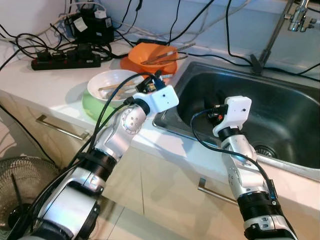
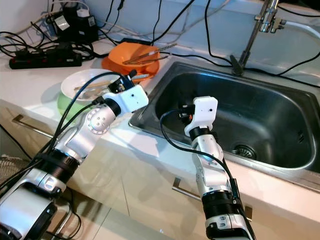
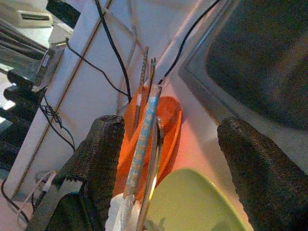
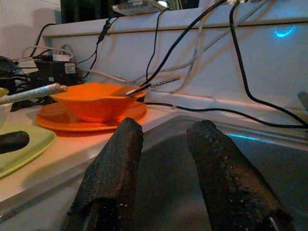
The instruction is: Kitchen organization
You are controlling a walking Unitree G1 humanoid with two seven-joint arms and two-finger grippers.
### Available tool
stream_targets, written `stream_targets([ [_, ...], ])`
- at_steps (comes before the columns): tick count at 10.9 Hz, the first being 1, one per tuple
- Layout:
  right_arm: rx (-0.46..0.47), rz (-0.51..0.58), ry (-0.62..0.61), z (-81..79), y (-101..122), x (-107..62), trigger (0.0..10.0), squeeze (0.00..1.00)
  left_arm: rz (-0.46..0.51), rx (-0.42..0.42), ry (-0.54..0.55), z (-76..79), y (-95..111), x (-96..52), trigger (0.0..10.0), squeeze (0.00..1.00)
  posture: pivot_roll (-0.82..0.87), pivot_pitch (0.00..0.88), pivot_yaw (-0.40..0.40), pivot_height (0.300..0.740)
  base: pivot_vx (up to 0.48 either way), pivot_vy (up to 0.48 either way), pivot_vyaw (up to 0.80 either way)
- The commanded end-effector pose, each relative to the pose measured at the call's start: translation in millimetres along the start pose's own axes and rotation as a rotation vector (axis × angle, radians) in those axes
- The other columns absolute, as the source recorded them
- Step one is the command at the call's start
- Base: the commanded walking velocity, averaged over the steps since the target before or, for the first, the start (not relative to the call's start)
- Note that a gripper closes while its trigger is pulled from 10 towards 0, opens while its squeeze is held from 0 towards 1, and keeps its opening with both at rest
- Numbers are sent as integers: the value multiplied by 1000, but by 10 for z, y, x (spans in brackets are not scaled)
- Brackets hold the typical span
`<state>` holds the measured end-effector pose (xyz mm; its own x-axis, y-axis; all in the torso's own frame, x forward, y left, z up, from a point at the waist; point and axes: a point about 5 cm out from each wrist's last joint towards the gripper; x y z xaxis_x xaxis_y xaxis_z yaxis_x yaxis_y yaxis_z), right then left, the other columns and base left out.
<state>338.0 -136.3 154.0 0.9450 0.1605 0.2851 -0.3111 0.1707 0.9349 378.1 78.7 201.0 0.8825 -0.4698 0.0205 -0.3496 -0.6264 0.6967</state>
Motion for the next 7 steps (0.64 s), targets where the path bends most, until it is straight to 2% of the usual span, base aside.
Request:
stream_targets([
  [1,2,7,-11,18,11,11,10000,0,32,19,10,-37,92,41,3608,0,158,14,2,740,0,0,0],
  [2,2,5,-11,18,10,11,10000,0,41,17,9,-32,107,56,0,0,160,15,1,740,0,0,0],
  [7,1,2,-8,11,7,20,10000,0,42,12,9,-21,85,62,0,0,163,15,-2,740,0,0,0],
])
Point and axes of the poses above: a point about 5 cm out from each wrist's last joint towards the gripper, its own x axis pointing out of the wrist towards the gripper, its own y axis along the axis of the wrist's last joint, z = x × y, and after that the axes turned 13 degrees about -x, right-handed
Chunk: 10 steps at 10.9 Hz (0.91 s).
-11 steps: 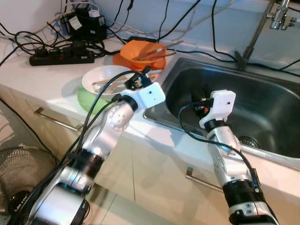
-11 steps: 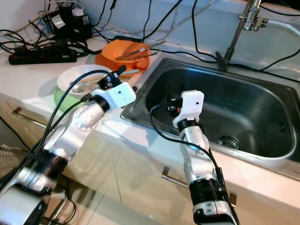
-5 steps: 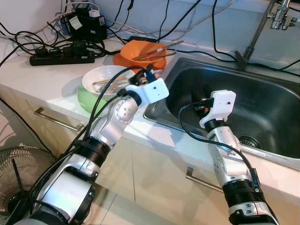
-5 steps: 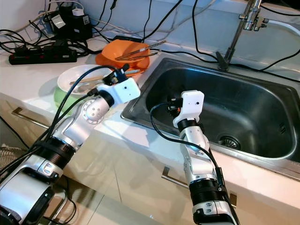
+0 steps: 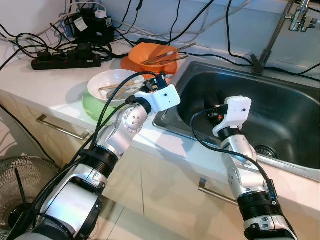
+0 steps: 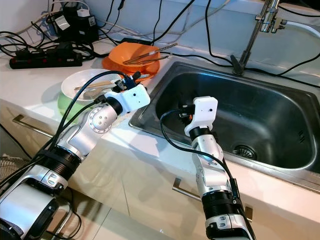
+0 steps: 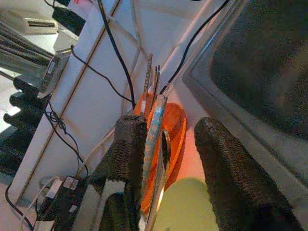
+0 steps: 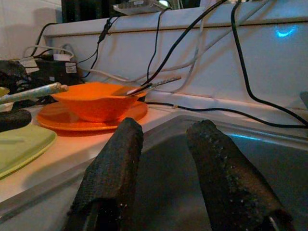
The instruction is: Kitchen organization
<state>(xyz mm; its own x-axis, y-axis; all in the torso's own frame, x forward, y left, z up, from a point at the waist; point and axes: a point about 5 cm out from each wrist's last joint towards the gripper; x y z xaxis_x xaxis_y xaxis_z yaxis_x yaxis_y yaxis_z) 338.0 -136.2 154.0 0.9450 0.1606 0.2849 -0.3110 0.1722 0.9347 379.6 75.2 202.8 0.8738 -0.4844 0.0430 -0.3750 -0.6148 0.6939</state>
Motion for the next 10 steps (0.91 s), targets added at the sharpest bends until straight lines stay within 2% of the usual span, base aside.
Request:
stream_targets([
  [1,3,1,-9,12,5,19,10000,0,5,6,4,-16,38,28,0,0,163,14,-2,740,0,0,0],
  [4,2,-1,-10,16,2,23,10000,0,-6,7,-3,9,14,13,0,0,166,15,-4,740,0,0,0],
  [6,3,0,-8,13,2,25,10000,0,12,8,18,-38,58,17,0,0,165,13,-3,740,0,0,0],
  [7,3,-1,-7,12,1,26,10000,0,50,-58,51,-112,147,25,0,0,166,12,-4,740,0,0,0],
  [8,3,-1,-6,11,0,26,10000,0,79,-136,66,-162,210,22,4196,0,167,11,-5,740,0,0,0],
  [9,2,2,-2,6,5,37,10000,0,125,-266,89,-258,297,2,10000,0,170,9,-8,740,0,0,0],
  [10,3,3,1,5,7,42,10000,0,150,-321,102,-319,347,-13,10000,0,173,8,-11,740,0,0,0],
])
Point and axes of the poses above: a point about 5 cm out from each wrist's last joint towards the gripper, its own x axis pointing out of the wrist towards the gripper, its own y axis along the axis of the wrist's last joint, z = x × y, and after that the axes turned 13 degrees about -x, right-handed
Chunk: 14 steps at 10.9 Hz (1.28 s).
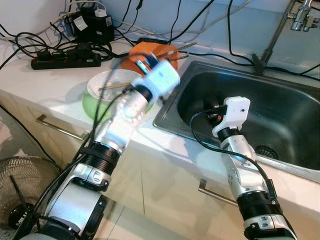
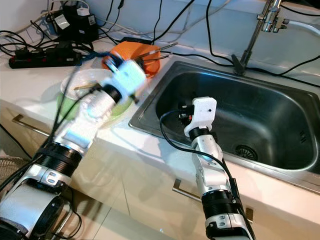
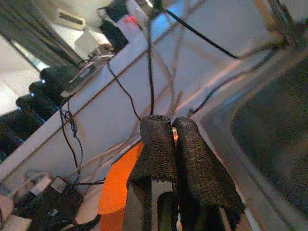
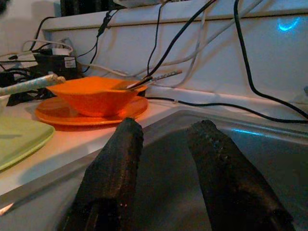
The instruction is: Kitchen organization
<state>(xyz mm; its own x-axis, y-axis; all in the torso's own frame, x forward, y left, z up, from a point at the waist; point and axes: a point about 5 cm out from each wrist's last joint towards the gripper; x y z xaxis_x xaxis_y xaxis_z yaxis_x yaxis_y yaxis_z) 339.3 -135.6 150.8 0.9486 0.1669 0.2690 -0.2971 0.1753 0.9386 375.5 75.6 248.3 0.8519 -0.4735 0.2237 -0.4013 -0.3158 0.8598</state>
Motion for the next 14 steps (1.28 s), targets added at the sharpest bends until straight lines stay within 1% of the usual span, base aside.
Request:
stream_targets([
  [1,4,18,-4,11,40,44,10000,0,28,-39,6,-50,97,10,10000,0,175,7,-13,740,0,0,0],
  [3,5,18,2,6,42,48,10000,0,65,-68,13,-127,252,11,10000,0,176,9,-16,740,0,0,0],
  [4,4,18,3,8,40,49,10000,0,95,-123,16,-166,359,12,10000,0,179,9,-19,740,0,0,0],
  [6,4,19,9,4,43,59,10000,0,128,-277,26,-244,514,6,10000,0,182,7,-22,740,0,0,0],
  [7,5,19,11,-1,43,64,10000,0,152,-357,16,-264,583,-5,10000,0,182,5,-22,740,0,0,0],
  [8,6,19,14,-4,44,70,10000,0,175,-454,-3,-266,641,-14,10000,0,183,4,-22,740,0,0,0],
  [9,6,20,17,-8,47,72,10000,0,197,-514,-17,-268,685,-24,10000,0,181,3,-22,740,0,0,0],
  [10,5,22,19,-4,51,75,10000,0,223,-534,-21,-288,740,-34,10000,0,181,2,-23,740,0,0,0],
  [11,1,25,19,9,61,86,10000,0,297,-509,-37,-301,877,-59,10000,0,181,0,-23,740,0,0,0],
  [12,0,26,20,11,62,88,10000,0,317,-524,-48,-293,919,-69,10000,0,179,0,-23,740,0,0,0],
  [14,2,29,23,7,68,92,10000,0,310,-485,-49,-306,952,-80,10000,0,181,0,-22,740,0,0,0],
])
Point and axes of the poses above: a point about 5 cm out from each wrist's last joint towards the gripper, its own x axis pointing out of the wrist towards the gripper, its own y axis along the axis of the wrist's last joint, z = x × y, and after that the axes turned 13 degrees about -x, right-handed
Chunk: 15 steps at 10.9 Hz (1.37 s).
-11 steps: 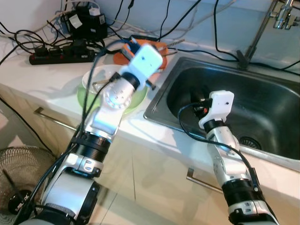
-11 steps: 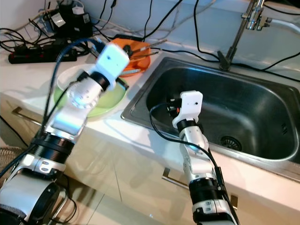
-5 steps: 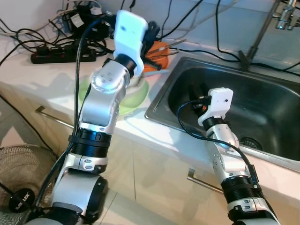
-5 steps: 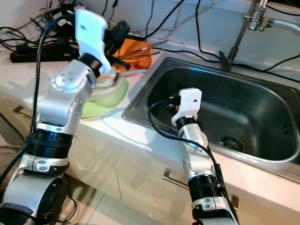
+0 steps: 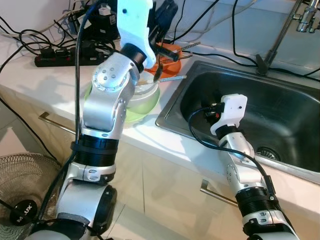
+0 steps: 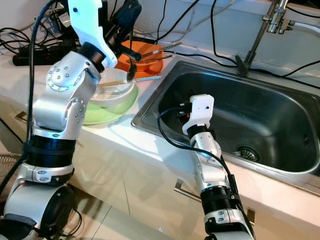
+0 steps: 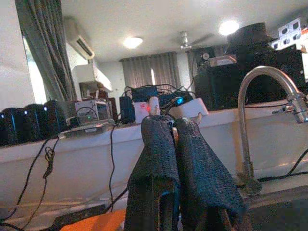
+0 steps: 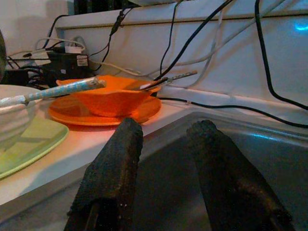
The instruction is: Kitchen organization
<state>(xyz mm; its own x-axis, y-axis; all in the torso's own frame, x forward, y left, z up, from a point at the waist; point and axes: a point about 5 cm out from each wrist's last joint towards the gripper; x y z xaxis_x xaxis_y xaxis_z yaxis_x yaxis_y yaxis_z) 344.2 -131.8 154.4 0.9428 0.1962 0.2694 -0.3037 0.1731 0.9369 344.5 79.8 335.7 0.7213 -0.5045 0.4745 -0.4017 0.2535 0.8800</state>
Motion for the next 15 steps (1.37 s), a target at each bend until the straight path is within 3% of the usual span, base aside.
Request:
stream_targets([
  [1,0,23,-6,33,44,27,10000,0,35,23,-32,67,124,34,10000,0,181,0,-22,740,0,0,0],
  [2,0,30,-6,54,60,32,10000,0,82,-8,-58,105,201,38,10000,0,185,0,-22,740,0,0,0],
  [3,-3,40,-7,85,82,46,10000,1000,84,-20,-86,158,165,33,10000,0,178,0,-20,740,0,0,0],
  [5,-19,84,-15,196,166,51,10000,1000,72,-61,-114,244,66,8,10000,0,174,0,-15,740,0,0,0],
  [7,-29,164,25,403,361,75,10000,1000,35,-85,-133,303,-60,8,10000,0,164,0,-6,740,0,0,0],
  [9,-20,189,143,408,429,43,10000,0,13,-89,-137,321,-126,6,10000,0,160,0,2,740,0,0,0],
  [12,18,199,375,277,451,-97,10000,0,-5,-98,-134,339,-185,18,10000,0,153,0,8,740,0,0,0],
  [15,57,212,418,180,507,-103,10000,0,-29,-124,-162,413,-262,28,10000,0,157,7,1,740,0,0,0],
])
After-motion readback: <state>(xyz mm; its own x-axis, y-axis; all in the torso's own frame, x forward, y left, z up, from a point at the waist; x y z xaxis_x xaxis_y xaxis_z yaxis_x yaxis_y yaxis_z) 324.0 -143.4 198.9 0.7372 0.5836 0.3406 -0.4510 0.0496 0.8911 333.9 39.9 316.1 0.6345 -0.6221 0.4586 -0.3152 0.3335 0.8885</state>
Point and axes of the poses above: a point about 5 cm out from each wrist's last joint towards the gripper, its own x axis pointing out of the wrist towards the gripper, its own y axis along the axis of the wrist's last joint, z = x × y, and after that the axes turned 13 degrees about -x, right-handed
